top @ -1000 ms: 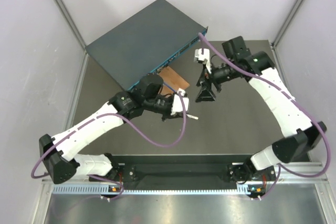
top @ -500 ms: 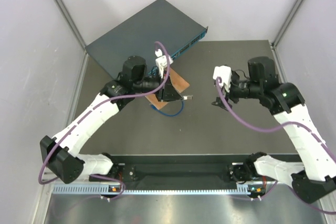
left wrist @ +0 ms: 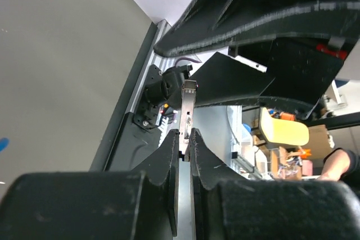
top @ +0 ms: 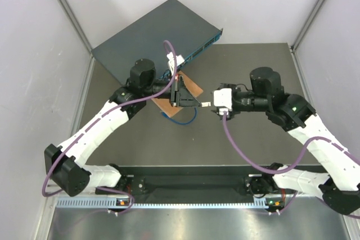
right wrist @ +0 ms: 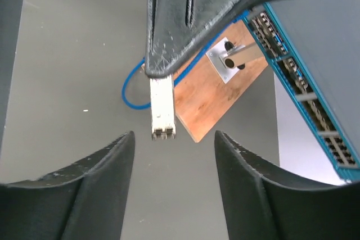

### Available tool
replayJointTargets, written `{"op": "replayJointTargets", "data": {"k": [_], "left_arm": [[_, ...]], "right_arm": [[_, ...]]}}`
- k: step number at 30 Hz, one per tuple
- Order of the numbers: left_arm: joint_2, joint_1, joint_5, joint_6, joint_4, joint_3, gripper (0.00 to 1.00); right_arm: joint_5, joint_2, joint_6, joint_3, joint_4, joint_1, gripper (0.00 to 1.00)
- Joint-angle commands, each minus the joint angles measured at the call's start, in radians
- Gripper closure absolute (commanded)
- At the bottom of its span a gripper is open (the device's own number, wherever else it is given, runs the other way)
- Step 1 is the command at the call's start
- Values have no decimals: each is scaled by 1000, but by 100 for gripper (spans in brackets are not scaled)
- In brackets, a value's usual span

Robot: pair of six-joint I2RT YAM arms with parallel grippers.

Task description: Insert the plug into the switch port

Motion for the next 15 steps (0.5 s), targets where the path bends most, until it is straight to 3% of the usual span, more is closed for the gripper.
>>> {"op": "replayJointTargets", "data": {"k": [1, 10, 15], "left_arm": [[4, 4, 10, -48, 68, -20, 100], [18, 26, 13, -118, 109, -46, 100], [20, 26, 12, -117, 111, -46, 100]], "right_arm": [[37, 11, -48, 12, 51, 41, 44], [95, 24, -82, 21, 35, 100, 59], [164, 32, -91, -11, 50, 125, 61]]}}
